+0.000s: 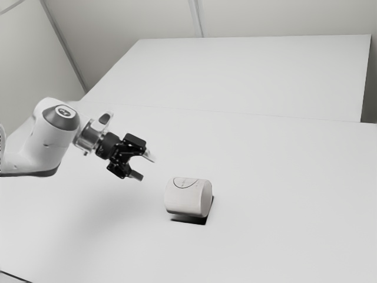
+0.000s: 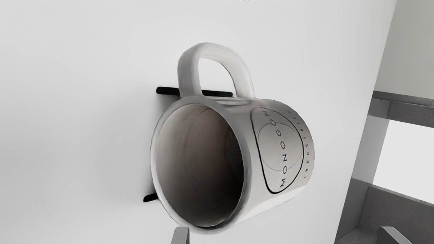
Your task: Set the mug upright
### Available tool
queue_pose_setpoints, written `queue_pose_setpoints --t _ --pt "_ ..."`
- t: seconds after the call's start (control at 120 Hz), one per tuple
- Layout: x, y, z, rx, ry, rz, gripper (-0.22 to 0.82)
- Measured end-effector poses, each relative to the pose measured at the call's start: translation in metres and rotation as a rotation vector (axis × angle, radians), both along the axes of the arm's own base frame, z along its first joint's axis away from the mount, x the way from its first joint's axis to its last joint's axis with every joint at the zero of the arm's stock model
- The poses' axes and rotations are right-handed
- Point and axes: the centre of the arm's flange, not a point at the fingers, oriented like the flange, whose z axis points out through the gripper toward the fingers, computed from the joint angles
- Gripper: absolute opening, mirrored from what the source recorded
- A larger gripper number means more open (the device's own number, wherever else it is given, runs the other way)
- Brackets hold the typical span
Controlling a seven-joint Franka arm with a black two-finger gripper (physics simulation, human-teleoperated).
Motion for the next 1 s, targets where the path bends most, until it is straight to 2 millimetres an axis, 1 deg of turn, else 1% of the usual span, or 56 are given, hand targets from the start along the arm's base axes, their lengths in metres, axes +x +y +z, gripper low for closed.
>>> queue_pose_setpoints --t 0.242,0.392,0.492,0.583,0.9,1.0 --pt "0.0 -0.004 -0.055 -0.1 -0.026 0.035 0.6" --pt "0.001 -0.01 -0.074 -0.147 -0.059 0.039 0.6" --pt "0.002 -0.02 -0.085 -0.177 -0.079 0.032 0.6" --pt "0.003 -0.031 -0.09 -0.202 -0.107 0.015 0.6" --pt "0.005 -0.062 -0.095 -0.273 -0.189 -0.04 0.6" --pt "0.005 -0.066 -0.095 -0.284 -0.211 -0.051 0.55"
